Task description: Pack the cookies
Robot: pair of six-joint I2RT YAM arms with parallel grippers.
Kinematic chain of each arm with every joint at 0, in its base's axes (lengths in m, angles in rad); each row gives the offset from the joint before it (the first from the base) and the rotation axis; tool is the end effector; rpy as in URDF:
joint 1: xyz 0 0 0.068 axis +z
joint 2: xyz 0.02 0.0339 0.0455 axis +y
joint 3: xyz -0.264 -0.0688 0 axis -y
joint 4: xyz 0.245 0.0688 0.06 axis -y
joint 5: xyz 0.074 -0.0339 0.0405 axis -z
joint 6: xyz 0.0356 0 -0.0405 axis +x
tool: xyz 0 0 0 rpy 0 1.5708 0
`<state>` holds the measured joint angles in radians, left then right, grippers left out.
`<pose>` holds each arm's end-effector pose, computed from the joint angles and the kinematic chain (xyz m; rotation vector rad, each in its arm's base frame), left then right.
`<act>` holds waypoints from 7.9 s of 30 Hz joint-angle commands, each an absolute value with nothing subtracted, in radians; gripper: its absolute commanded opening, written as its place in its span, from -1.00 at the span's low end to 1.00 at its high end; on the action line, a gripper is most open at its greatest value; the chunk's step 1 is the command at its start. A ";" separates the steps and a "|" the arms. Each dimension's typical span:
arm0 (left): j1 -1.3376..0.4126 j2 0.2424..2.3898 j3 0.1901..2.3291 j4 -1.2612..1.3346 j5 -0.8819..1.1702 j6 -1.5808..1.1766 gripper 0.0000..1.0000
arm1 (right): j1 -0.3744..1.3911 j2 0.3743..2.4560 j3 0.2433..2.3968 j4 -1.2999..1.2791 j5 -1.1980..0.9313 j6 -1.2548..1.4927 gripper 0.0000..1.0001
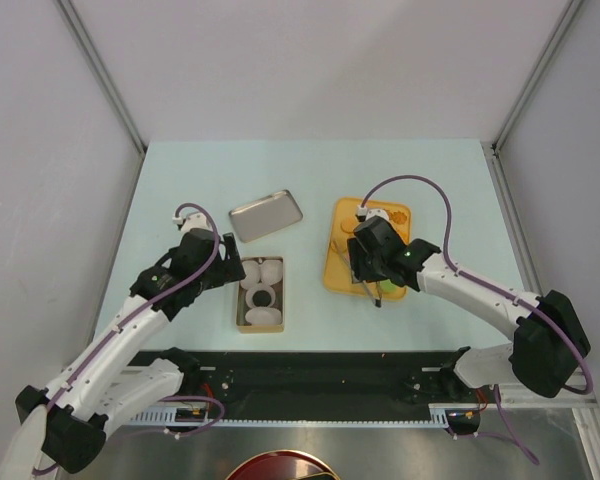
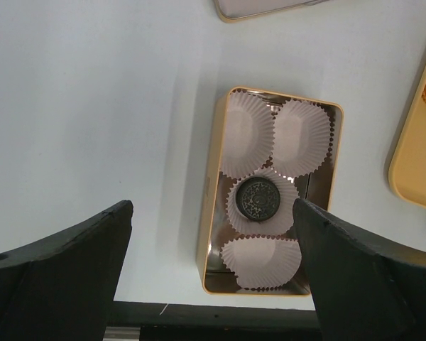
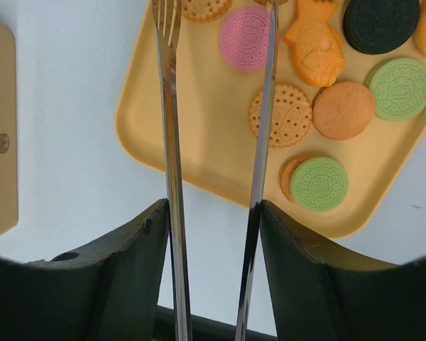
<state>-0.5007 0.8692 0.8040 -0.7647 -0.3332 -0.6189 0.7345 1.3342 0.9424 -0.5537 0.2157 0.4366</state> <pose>0.1553 -0.0717 0.2796 -0.2911 2.3292 -0.1493 0.2063 0.1761 0.2439 -0.2841 2.4822 0.2208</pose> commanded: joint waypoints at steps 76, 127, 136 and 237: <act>-0.488 0.848 0.844 -0.782 -0.397 -0.617 0.99 | 0.876 1.215 1.169 -0.608 0.075 0.482 -0.11; -0.405 0.822 0.801 -0.775 -0.328 -0.621 1.00 | 1.029 1.620 1.355 -0.373 -0.046 0.451 -0.08; -0.405 0.821 0.799 -0.773 -0.328 -0.620 1.00 | 1.026 1.625 1.358 -0.359 -0.061 0.451 0.19; -0.407 0.874 0.772 -0.718 -0.253 -0.617 1.00 | 0.712 0.992 0.749 -0.701 0.049 0.629 0.13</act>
